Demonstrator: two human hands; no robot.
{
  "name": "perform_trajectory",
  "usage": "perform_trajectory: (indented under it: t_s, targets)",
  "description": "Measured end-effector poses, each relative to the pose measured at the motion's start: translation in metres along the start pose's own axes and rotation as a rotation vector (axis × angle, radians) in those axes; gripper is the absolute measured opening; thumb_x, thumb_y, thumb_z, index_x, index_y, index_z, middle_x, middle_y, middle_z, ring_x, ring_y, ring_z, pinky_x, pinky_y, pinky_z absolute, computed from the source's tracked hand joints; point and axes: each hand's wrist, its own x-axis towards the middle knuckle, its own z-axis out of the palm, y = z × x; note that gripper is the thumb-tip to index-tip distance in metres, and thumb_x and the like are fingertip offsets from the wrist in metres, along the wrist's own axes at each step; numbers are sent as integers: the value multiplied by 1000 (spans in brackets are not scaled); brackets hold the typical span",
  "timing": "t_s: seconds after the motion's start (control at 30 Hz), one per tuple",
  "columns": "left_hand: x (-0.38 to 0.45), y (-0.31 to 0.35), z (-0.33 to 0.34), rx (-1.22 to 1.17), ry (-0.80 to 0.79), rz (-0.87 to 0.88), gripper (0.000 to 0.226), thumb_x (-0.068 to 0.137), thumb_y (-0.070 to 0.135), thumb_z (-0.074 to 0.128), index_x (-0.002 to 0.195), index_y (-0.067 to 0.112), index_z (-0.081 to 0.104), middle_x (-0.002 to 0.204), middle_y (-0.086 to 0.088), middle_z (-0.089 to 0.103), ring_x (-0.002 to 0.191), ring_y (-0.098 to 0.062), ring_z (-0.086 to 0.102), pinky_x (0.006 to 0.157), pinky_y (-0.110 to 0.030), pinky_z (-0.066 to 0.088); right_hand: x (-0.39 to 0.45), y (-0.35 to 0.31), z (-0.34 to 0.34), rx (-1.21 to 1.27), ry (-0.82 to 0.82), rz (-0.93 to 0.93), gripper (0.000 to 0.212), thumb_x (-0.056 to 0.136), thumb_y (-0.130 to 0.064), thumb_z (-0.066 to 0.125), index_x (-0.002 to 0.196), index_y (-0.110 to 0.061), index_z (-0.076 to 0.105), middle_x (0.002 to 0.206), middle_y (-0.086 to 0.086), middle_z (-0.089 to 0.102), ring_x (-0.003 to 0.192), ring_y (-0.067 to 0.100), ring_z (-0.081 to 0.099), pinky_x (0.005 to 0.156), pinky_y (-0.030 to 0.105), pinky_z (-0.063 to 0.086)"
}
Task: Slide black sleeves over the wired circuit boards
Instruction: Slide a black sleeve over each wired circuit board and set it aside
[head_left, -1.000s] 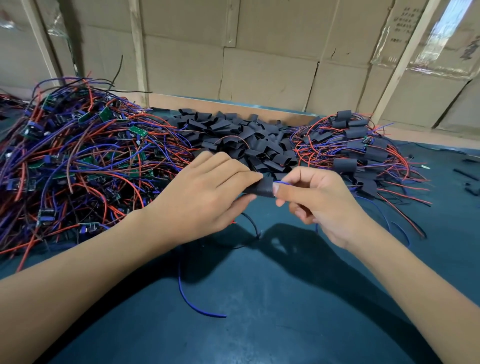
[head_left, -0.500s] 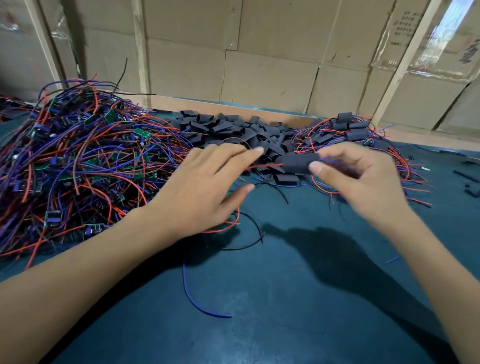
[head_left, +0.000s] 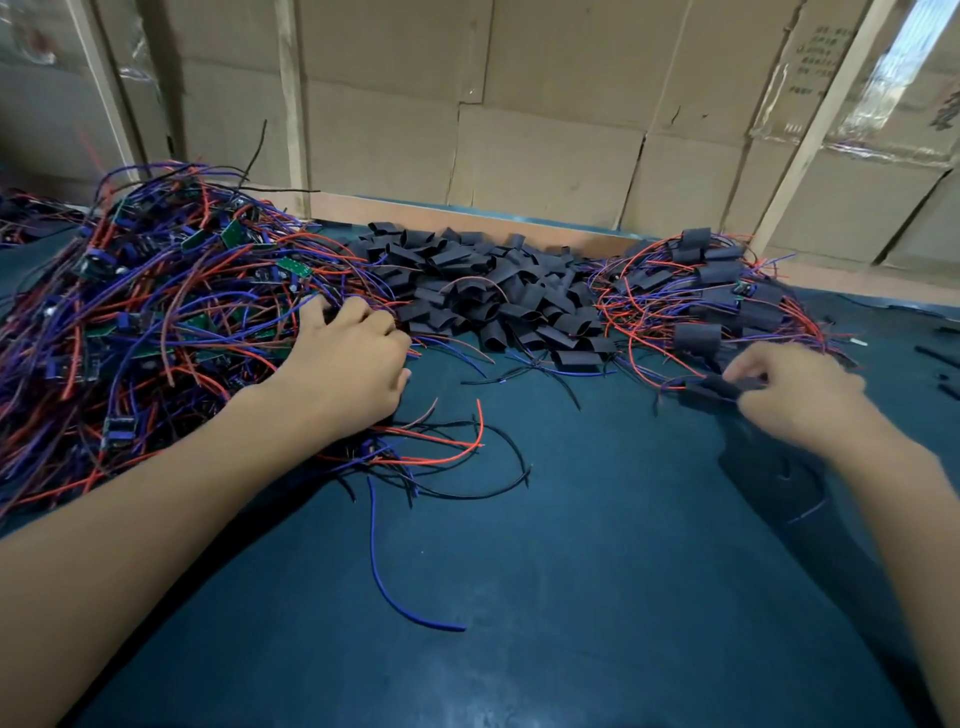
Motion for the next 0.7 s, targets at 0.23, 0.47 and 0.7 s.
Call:
perform_trajectory:
  t_s: [0.23, 0.47, 0.7]
  targets:
    - [-4, -1, 1, -7, 90, 93, 17, 101, 25, 51, 115, 23, 60, 109, 2, 53, 112, -25, 43, 96, -50, 17, -60, -83, 21, 555, 181, -736, 24, 94, -21, 71, 117, -17, 68, 117, -2, 68, 104, 11, 64, 101, 33, 49]
    - [-9, 0, -9, -165, 538, 297, 5, 95, 21, 65, 96, 19, 70, 91, 0, 60, 90, -29, 55, 84, -44, 23, -100, -130, 53, 321, -22, -1030, 32, 100, -35, 62, 131, -30, 66, 119, -14, 65, 112, 18, 53, 100, 43, 36]
    - [-14, -3, -19, -256, 624, 406, 6, 94, 18, 70, 95, 20, 76, 87, 3, 64, 85, -28, 60, 85, -49, 33, -98, -123, 57, 297, 182, -1045, 8, 93, -27, 69, 96, -28, 75, 97, -14, 66, 95, 20, 53, 88, 39, 36]
